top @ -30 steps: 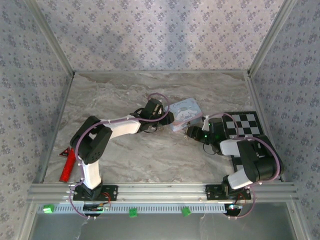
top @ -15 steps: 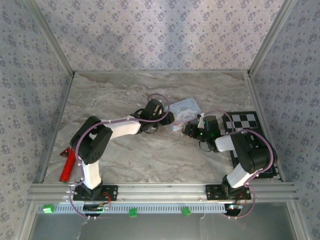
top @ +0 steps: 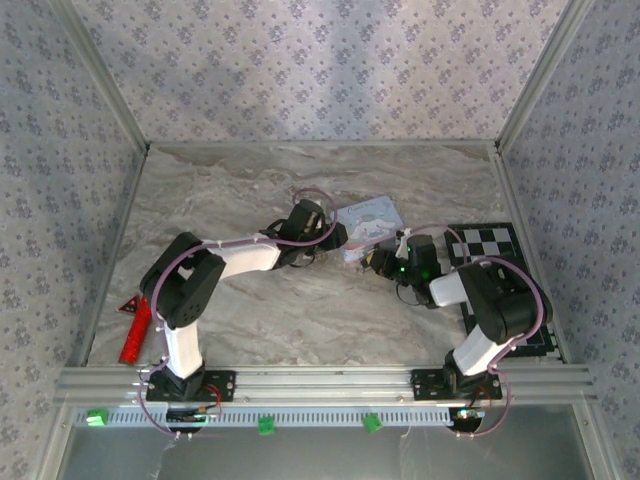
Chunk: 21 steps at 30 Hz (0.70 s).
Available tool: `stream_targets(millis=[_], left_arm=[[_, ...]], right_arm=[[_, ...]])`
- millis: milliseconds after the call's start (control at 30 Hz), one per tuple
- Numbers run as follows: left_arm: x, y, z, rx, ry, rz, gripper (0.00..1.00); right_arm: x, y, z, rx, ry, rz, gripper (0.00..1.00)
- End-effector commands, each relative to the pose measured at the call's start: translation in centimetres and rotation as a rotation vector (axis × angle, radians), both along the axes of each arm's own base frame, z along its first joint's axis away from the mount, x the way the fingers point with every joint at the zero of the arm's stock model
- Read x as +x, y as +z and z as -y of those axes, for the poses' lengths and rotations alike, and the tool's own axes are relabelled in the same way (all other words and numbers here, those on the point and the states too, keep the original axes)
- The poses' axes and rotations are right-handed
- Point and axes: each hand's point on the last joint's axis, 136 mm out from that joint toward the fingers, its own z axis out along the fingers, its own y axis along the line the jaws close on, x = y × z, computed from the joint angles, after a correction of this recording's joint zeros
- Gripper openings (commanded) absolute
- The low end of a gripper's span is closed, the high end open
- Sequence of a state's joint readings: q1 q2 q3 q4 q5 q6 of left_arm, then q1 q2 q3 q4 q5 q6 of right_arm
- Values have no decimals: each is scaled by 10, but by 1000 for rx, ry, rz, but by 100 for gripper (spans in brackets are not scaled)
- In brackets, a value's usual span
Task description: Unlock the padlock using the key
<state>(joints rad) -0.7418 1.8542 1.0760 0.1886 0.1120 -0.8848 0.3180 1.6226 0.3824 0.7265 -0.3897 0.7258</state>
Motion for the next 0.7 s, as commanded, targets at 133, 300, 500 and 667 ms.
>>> stream_targets(millis=[133,300,500,667], left_arm=[[-5,-26,-25,82,58,-51,49],[-6,-26,-24,71,55,-58,49],[-8,-23,-24,52,54,-59,49],[-10,-24,-20,38,36,-64,51]], right_arm=[[-8,8,8,89,-44,-55,5],[-4,20,7,142,-51,-55,5],[0,26,13,205,-102,-82,5],[3,27,22,232,-147,-98,5]])
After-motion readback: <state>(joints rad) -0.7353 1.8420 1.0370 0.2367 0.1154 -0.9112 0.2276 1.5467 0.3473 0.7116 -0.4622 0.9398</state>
